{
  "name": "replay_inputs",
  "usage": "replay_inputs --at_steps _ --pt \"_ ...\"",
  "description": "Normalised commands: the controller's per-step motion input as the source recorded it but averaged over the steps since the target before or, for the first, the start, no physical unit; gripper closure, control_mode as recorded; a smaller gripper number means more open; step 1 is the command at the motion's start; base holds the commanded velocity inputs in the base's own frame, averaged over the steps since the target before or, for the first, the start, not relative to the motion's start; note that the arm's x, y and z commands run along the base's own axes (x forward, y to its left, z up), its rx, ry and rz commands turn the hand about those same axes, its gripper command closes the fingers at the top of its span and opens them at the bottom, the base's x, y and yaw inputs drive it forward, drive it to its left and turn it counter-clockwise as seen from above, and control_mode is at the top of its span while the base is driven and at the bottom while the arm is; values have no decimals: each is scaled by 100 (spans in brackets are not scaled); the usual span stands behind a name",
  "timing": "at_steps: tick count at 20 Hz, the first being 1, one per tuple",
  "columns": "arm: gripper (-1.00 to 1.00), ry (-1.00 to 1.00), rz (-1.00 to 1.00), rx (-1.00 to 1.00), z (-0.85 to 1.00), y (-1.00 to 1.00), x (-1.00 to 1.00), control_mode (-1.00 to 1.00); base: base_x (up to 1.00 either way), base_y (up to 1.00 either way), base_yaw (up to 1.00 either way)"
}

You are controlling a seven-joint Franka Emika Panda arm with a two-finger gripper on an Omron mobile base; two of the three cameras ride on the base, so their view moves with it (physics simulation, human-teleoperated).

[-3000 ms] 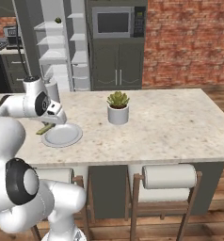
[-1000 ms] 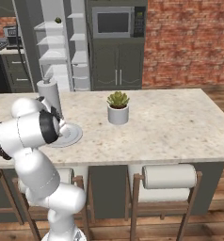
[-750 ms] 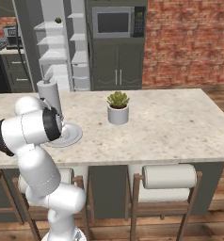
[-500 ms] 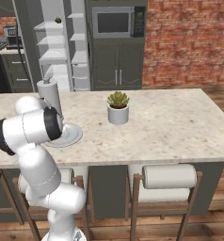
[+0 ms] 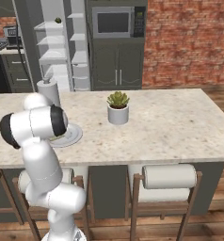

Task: Retrieve the butter from the fridge and place it on a plate on the dining table. Then retrieve the butter knife by the fridge and place it near the plate.

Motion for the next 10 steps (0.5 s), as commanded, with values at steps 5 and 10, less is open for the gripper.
replay_inputs --at_steps 5,10 --pt "100 -2 0 1 -10 5 26 -100 0 0 0" --pt "100 -1 0 1 -12 10 29 -100 0 0 0"
